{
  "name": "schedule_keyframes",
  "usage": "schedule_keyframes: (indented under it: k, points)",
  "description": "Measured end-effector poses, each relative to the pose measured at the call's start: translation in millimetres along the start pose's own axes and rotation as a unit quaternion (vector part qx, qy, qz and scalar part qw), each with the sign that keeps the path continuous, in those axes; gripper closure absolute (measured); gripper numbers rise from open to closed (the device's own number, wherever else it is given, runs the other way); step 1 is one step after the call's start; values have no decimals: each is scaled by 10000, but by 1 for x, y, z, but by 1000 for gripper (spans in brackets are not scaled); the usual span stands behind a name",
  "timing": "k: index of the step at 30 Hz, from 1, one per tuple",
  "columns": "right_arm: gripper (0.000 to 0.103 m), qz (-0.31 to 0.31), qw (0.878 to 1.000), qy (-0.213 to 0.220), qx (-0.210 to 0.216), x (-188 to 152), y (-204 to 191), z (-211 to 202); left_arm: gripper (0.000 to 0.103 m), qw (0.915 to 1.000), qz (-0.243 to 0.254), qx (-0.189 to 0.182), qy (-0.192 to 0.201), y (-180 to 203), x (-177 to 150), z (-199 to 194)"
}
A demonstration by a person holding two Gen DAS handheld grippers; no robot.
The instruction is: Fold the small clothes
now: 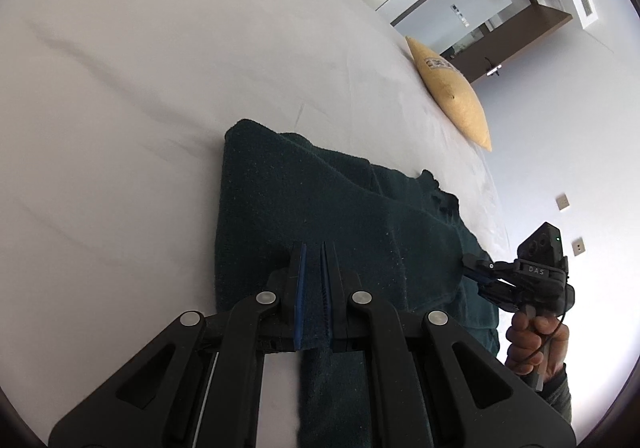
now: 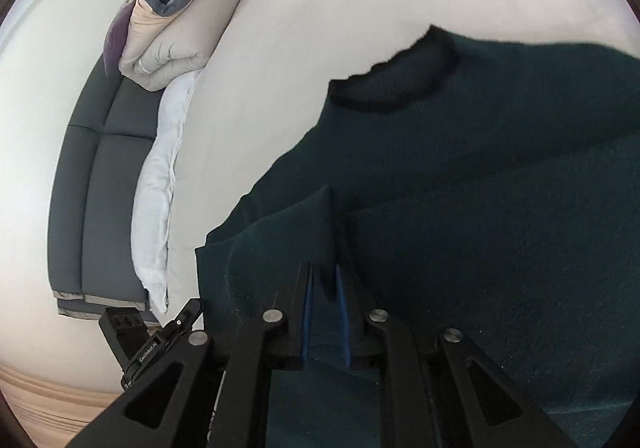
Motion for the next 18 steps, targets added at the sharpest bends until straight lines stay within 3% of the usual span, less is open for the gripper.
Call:
schedule_keyframes:
  k: [2, 4, 7, 9, 11, 18]
  points:
    - [63, -75, 9998, 95, 150, -4, -4, 2, 97, 10000, -25, 61, -55, -6, -1, 4]
    - [54, -276, 9995, 101, 117, -5, -15, 7, 97, 9999, -111, 55, -20, -13, -1, 3]
    - [53, -355, 9993, 48, -83, 0, -23, 22, 97, 9998, -160, 87, 4, -19, -1, 3]
    - [64, -269, 9996, 23, -104, 4, -21, 28, 97, 9998, -128, 120, -18, -19, -3, 6]
    - [95, -300, 9994, 37, -182, -3, -19, 26, 97, 9998, -107, 154, -18, -19, -2, 6]
    - [98, -199, 9981, 588, -58, -3, -10, -24, 97, 9997, -85, 188, 86, -14, 1, 2]
Point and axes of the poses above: each gripper's, at about its wrist camera, not at the fingertips, and z roughly the way its jaws point, y to its right, x to its top, the point moved 5 cm from there along z, roughly the way its jaws point, and after that the axes turned 13 degrees about -x, right-handed, at the moved point
